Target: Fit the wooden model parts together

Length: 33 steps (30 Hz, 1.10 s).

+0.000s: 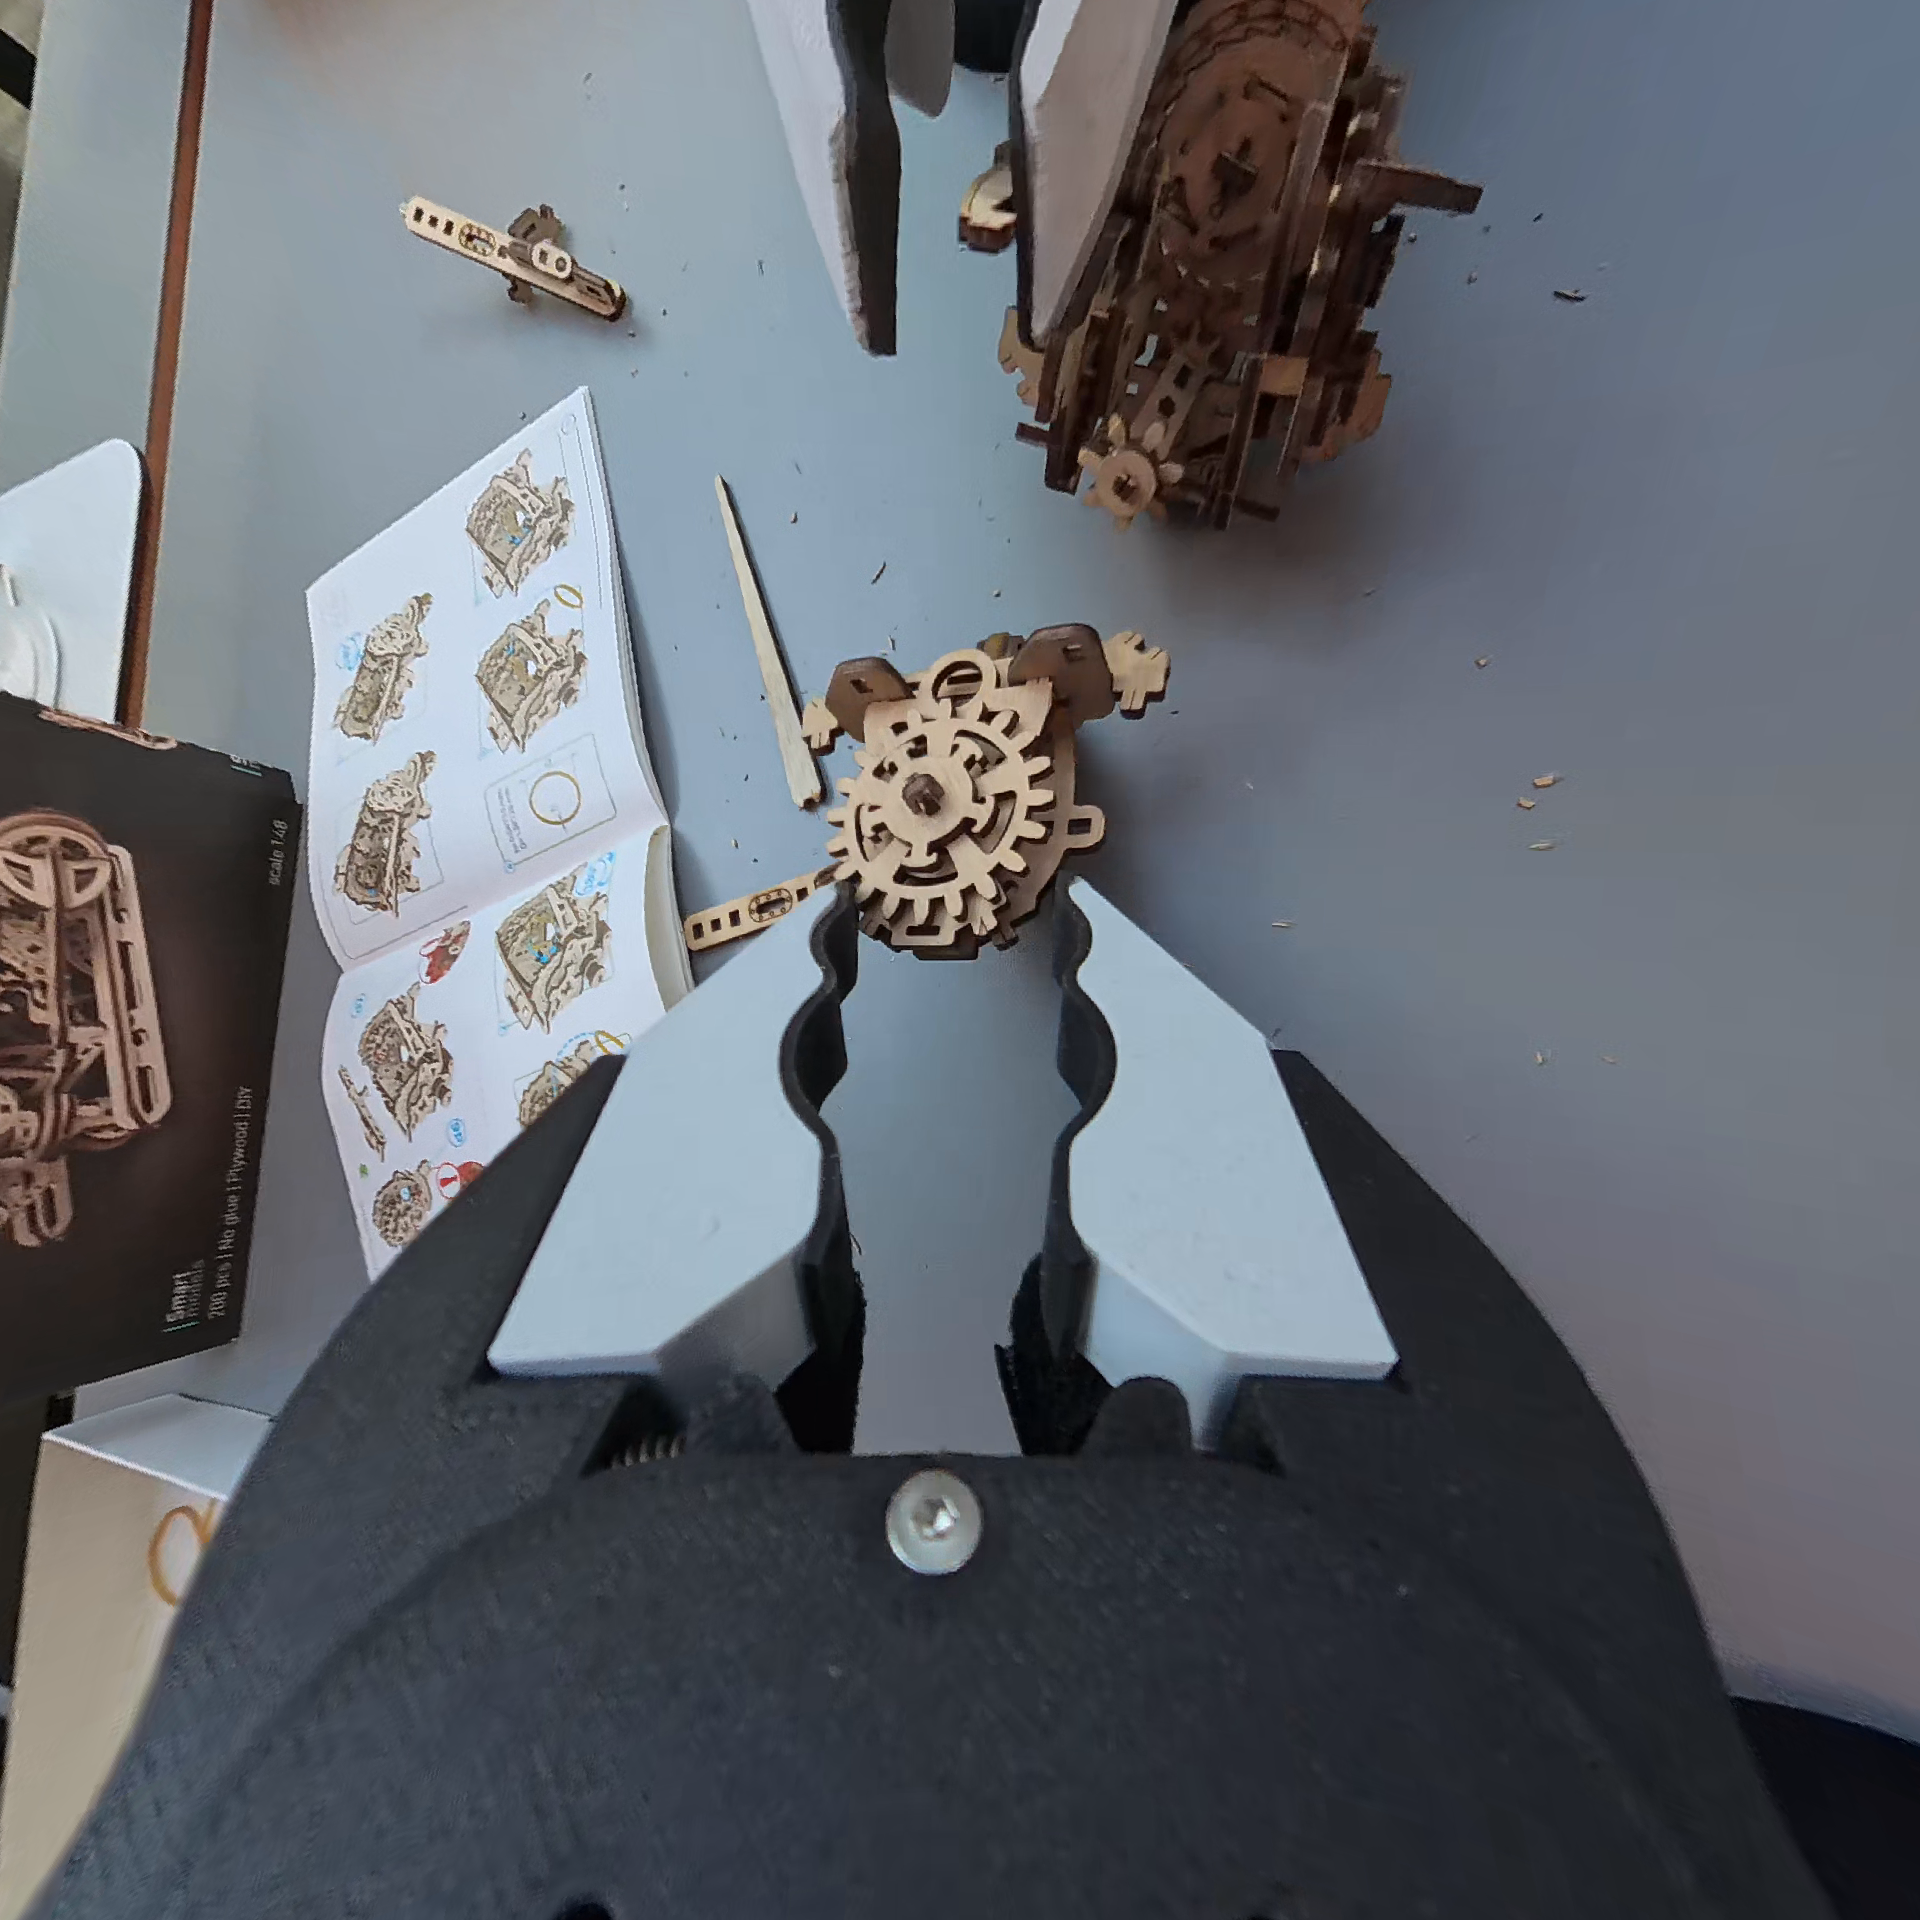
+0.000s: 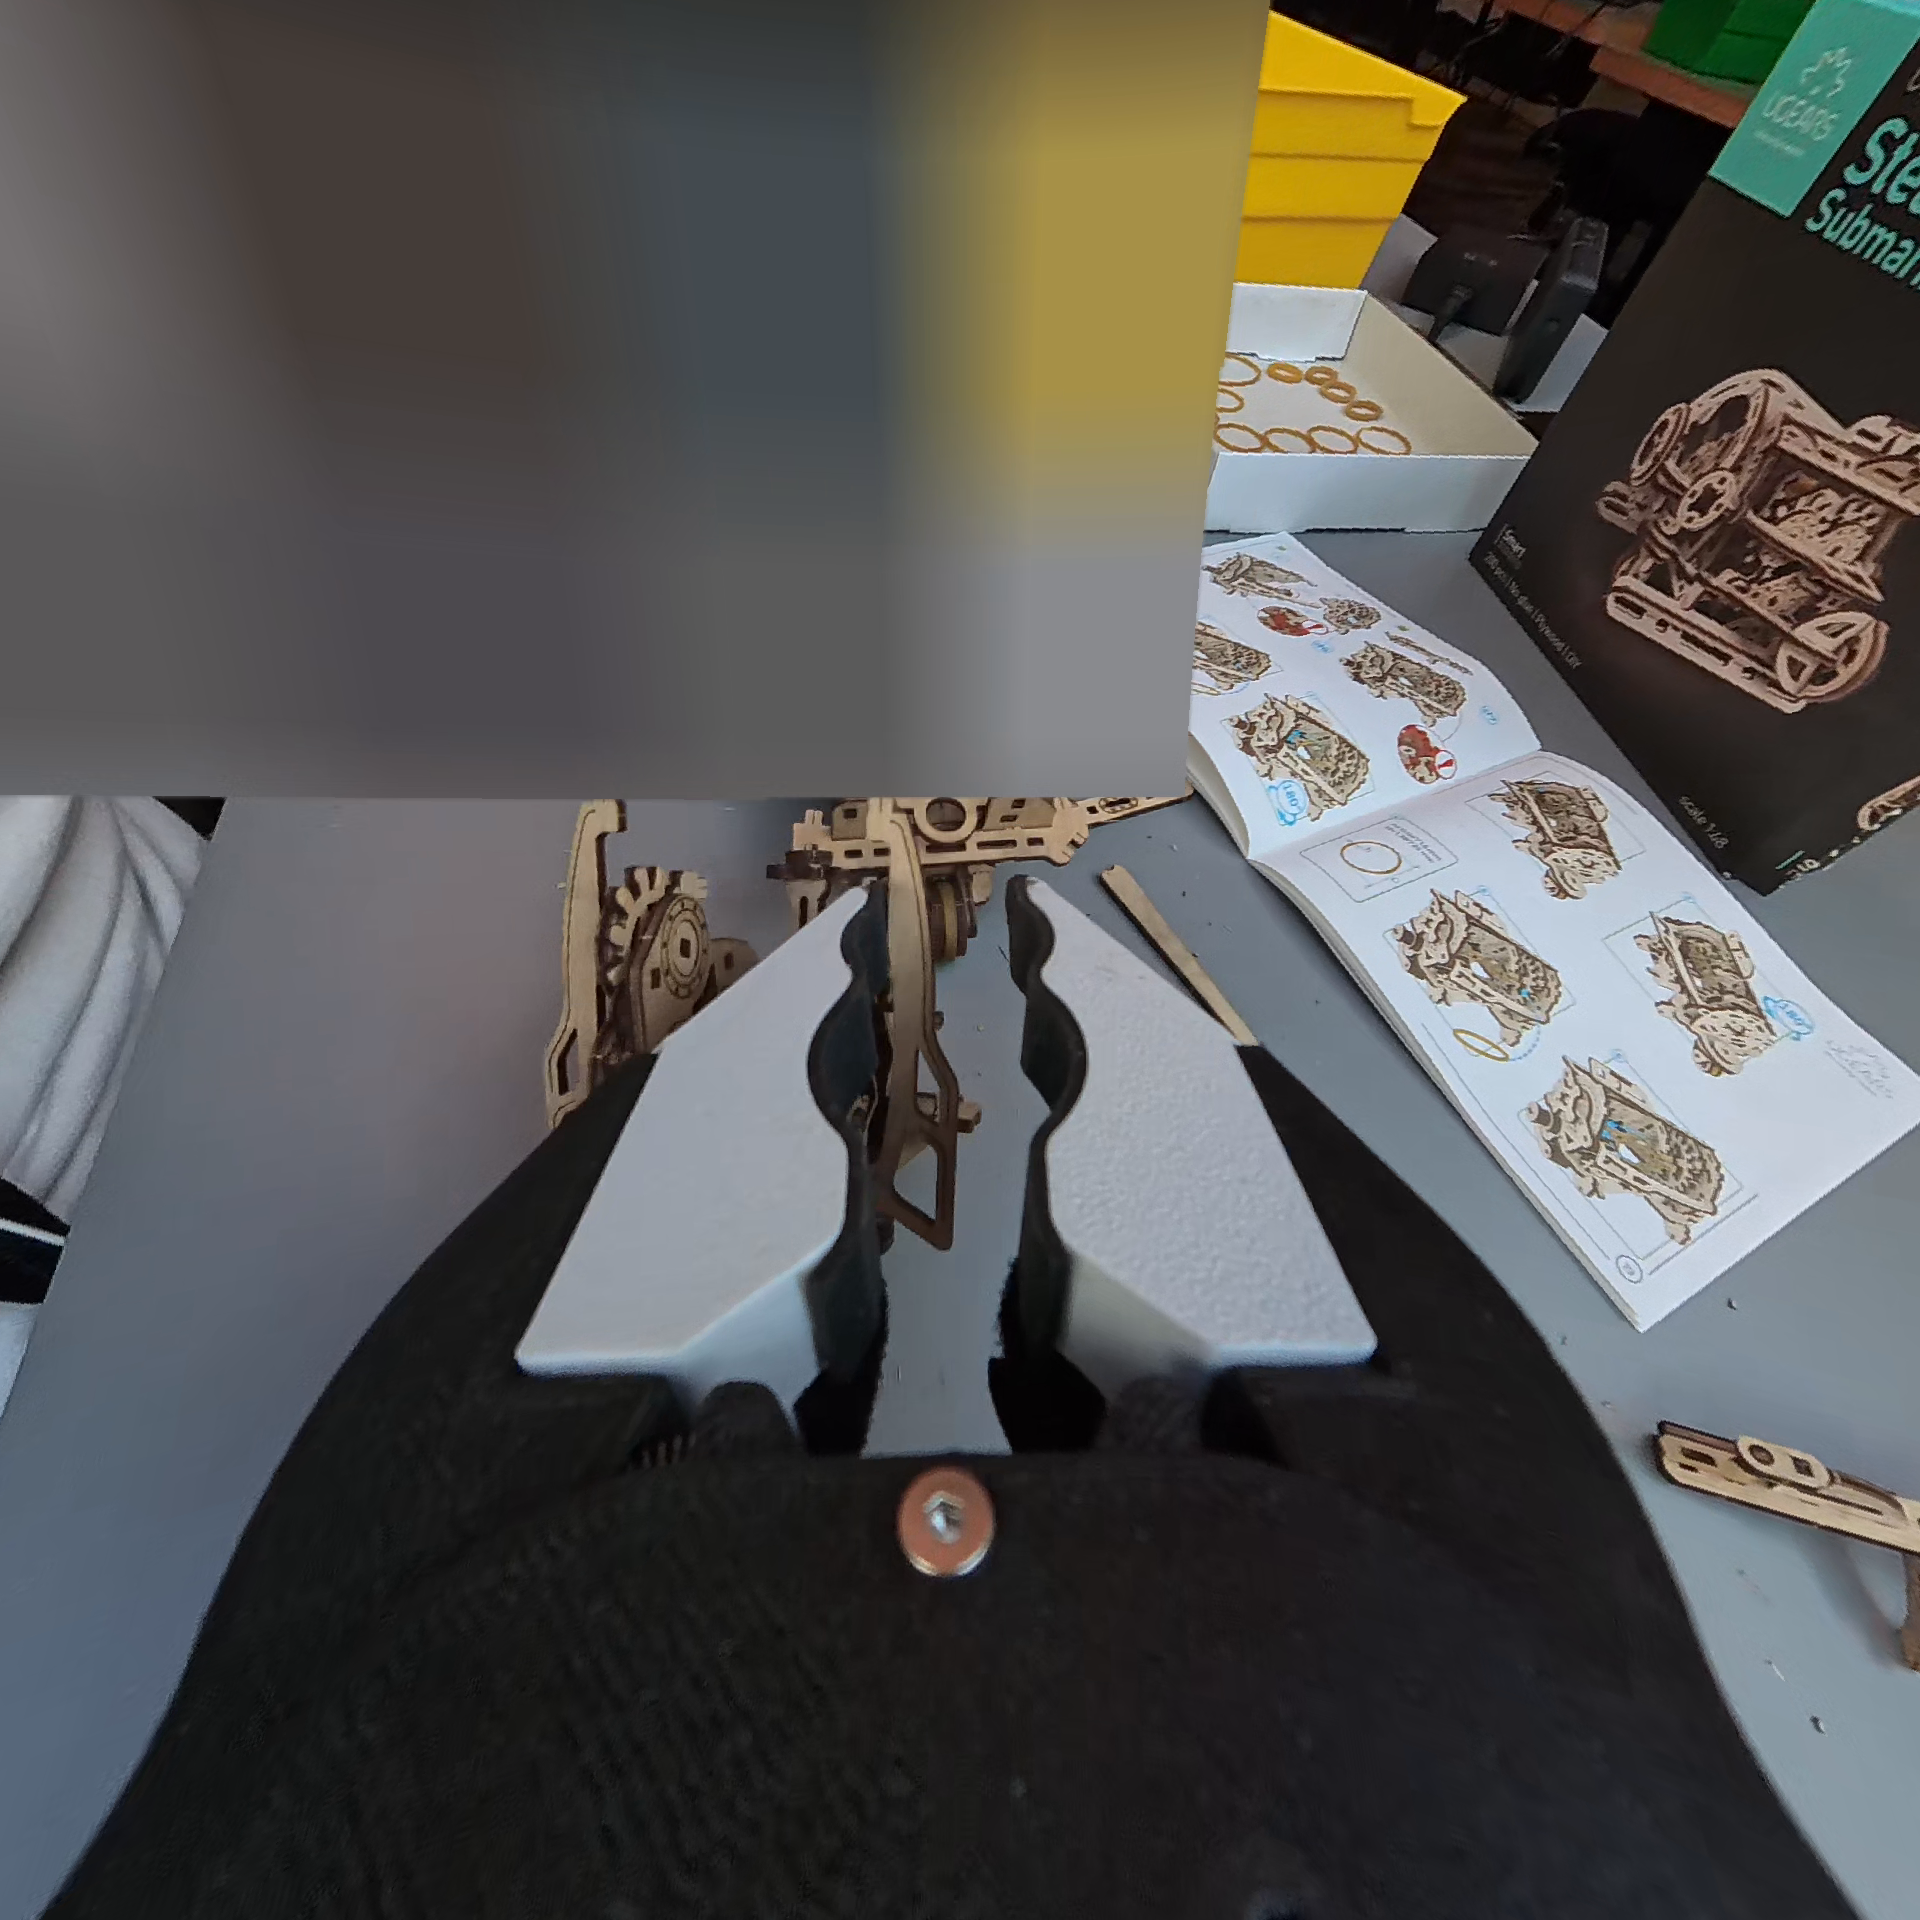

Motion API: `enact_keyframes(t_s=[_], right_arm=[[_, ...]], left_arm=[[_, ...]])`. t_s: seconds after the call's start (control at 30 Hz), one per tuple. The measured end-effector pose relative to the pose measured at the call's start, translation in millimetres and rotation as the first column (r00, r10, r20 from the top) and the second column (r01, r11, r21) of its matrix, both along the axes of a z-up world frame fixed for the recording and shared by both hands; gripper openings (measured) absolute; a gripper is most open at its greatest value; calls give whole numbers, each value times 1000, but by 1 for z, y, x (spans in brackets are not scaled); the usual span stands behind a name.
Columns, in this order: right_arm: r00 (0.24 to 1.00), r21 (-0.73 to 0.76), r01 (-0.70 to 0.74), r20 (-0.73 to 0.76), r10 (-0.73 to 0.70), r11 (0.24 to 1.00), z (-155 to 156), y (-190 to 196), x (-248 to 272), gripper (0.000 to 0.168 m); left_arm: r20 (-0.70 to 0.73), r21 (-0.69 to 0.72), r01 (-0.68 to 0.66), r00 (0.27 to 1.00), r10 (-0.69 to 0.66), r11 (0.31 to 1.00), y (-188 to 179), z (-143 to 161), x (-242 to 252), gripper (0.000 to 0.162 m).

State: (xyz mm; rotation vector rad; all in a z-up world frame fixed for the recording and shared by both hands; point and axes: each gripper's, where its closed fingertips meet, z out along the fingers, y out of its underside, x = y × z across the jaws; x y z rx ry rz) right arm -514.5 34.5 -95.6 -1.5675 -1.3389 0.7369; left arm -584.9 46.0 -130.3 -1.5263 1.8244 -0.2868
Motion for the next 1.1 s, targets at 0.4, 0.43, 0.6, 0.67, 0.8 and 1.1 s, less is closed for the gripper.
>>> enact_keyframes(t_s=[0.4, 0.43, 0.6, 0.67, 0.8, 1.1], right_arm=[[998, -69, -37, -48, 33, 997, 5, -13, 16, 33], [997, -77, -45, -64, 40, 996, 7, -15, 17, 33], [986, -182, -88, -152, 61, 979, 17, -19, 24, 34], [979, -240, -107, -193, 61, 965, 21, -18, 27, 35], [969, -389, -155, -239, 63, 908, 25, -10, 29, 35], [954, -472, -295, -105, 280, 831, 7, 19, 7, 26]], left_arm=[[-46, 74, 60, 997, -57, 995, -21, 9, 4, 35], [-53, 78, 70, 996, -66, 994, -24, 10, 4, 35], [-113, 130, 124, 988, -110, 984, -28, 8, 4, 35], [-131, 126, 144, 983, -128, 981, -28, 7, 2, 35], [-167, 186, 223, 967, -193, 957, -21, 14, 2, 35], [-323, 271, 403, 894, -312, 874, -12, 25, 16, 35]])
